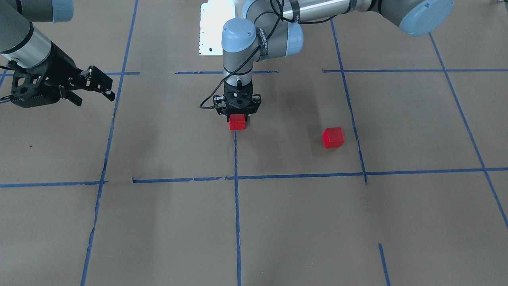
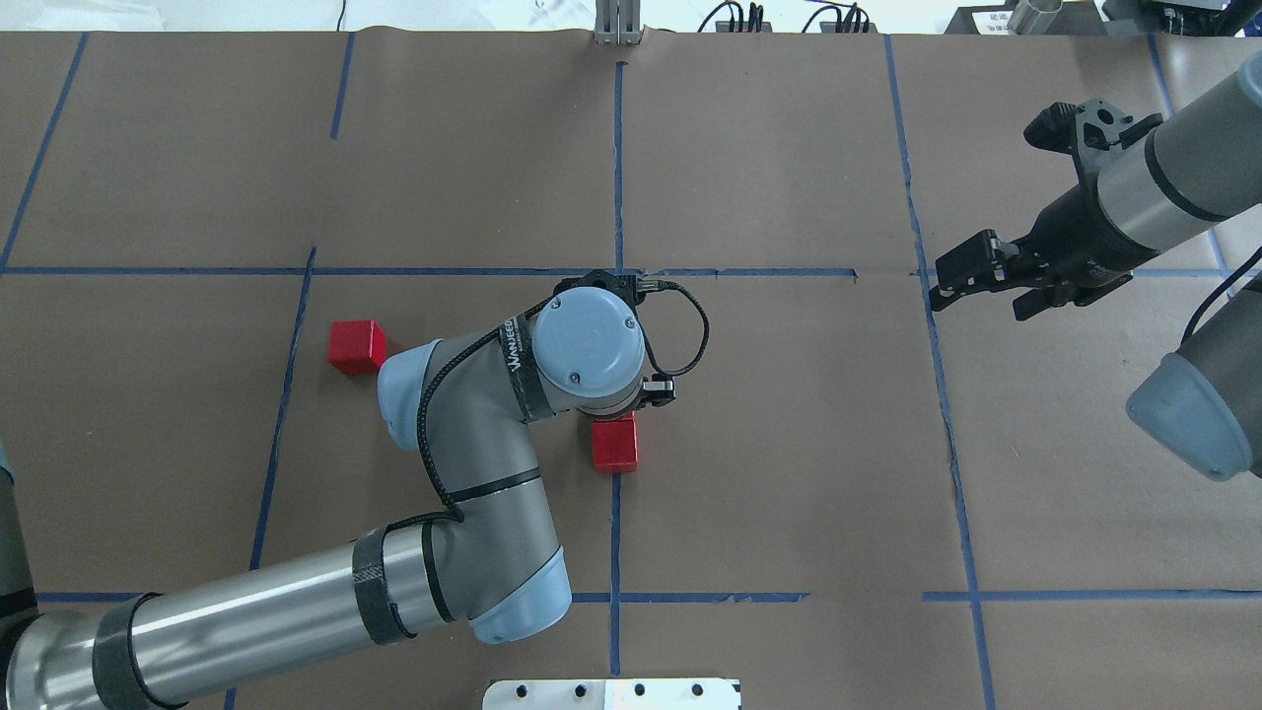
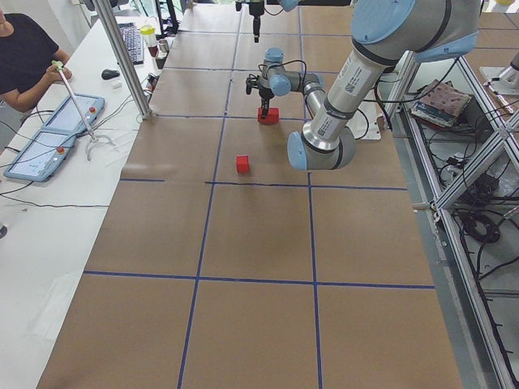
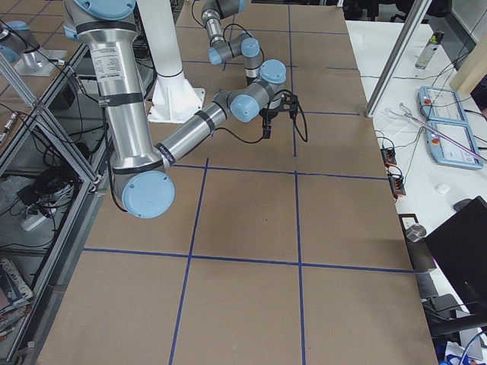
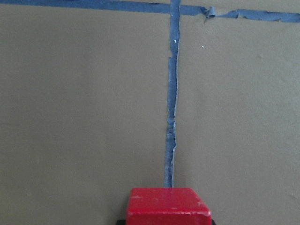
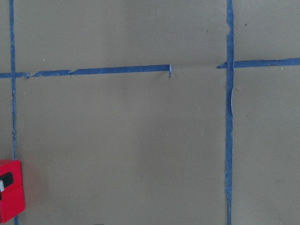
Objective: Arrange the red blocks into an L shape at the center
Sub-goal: 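Place the red cube against the far side of the centered cube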
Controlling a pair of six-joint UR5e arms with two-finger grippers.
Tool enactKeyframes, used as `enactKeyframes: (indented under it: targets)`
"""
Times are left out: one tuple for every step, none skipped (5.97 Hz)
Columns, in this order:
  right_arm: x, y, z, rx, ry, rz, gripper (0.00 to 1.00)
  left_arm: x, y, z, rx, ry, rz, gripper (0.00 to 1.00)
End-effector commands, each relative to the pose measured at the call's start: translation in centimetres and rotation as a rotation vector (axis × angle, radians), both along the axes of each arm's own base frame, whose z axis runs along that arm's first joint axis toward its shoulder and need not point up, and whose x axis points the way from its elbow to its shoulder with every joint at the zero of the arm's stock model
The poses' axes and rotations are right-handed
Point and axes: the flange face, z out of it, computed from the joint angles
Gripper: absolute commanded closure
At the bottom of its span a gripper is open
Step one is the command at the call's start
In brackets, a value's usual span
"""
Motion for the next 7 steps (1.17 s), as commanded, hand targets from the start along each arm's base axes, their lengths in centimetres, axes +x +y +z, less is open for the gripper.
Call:
enactKeyframes:
  targets:
    - [0.05,-0.02,0.0,0.0,0.0,0.001,0.0,0.07,0.1,0.04,-0.001,0.0,0.001,0.92]
    - [-0.02,0.01,0.0,0.0,0.0,0.0,0.0,0.07,0.1,-0.07,0.0,0.001,0.001,0.9]
    - [-0.02,0.01,0.0,0.0,0.0,0.0,0.0,0.03,0.11,-0.25,0.001,0.004,0.001,0.89]
    - [-0.02,0.01,0.0,0.0,0.0,0.0,0.0,0.03,0.11,-0.25,0.001,0.004,0.001,0.89]
    - [0.05,-0.02,0.0,0.0,0.0,0.001,0.0,0.09,0.21,-0.14,0.001,0.002,0.003,0.88]
    - [-0.02,0.01,0.0,0.0,0.0,0.0,0.0,0.09,0.21,-0.14,0.002,0.002,0.004,0.63]
    - [-0.02,0.01,0.0,0.0,0.0,0.0,0.0,0.15,0.31,-0.16,0.004,0.003,0.006,0.24]
